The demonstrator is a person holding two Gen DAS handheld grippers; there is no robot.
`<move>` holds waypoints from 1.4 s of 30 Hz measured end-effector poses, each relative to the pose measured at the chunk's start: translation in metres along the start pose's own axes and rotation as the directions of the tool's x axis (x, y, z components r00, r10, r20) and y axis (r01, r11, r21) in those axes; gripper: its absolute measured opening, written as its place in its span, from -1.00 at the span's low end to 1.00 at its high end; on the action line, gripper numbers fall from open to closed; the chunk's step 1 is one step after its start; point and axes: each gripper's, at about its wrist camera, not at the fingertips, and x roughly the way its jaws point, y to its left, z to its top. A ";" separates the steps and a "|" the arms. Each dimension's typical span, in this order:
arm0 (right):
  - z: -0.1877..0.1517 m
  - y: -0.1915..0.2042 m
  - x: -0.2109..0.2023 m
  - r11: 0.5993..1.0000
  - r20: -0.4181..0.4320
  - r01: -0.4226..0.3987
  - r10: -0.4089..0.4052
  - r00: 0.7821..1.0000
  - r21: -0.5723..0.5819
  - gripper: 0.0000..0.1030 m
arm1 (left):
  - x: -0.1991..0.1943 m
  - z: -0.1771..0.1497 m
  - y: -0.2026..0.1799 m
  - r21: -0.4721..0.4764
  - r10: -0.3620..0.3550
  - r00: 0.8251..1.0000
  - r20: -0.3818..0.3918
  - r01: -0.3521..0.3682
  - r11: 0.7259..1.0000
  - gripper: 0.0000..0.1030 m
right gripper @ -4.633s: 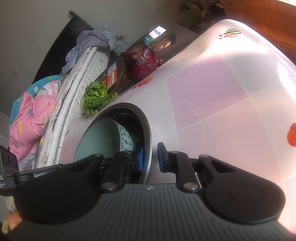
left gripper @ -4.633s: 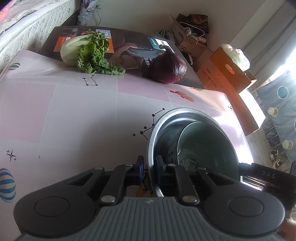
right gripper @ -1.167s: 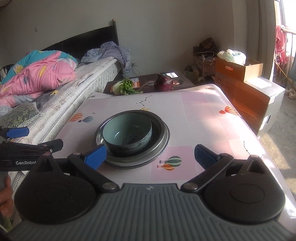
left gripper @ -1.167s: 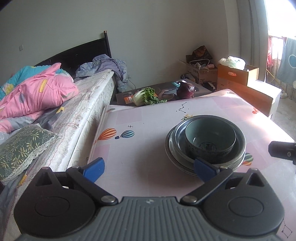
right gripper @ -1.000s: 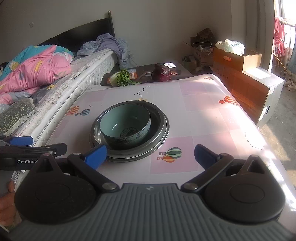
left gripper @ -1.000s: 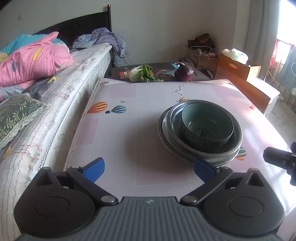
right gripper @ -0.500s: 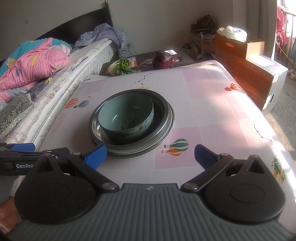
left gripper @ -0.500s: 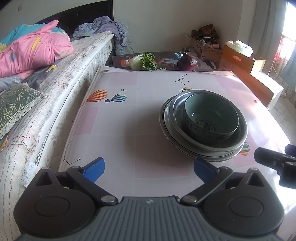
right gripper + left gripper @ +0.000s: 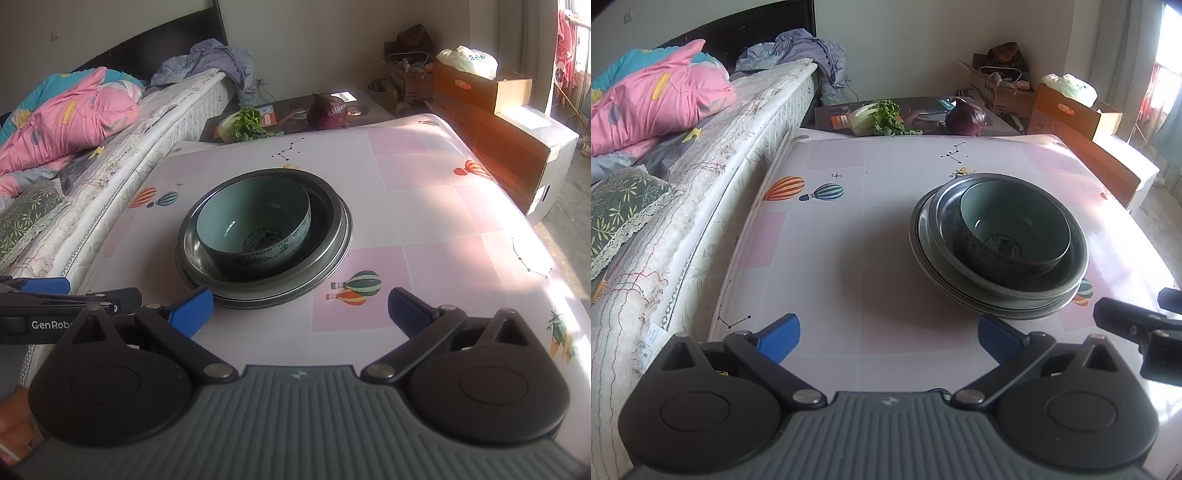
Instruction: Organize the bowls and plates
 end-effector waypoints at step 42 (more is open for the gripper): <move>-0.002 0.001 0.002 1.000 -0.018 -0.002 0.002 1.000 -0.012 0.97 | 0.001 0.000 0.002 -0.004 0.005 0.999 -0.032 -0.005 1.000 1.00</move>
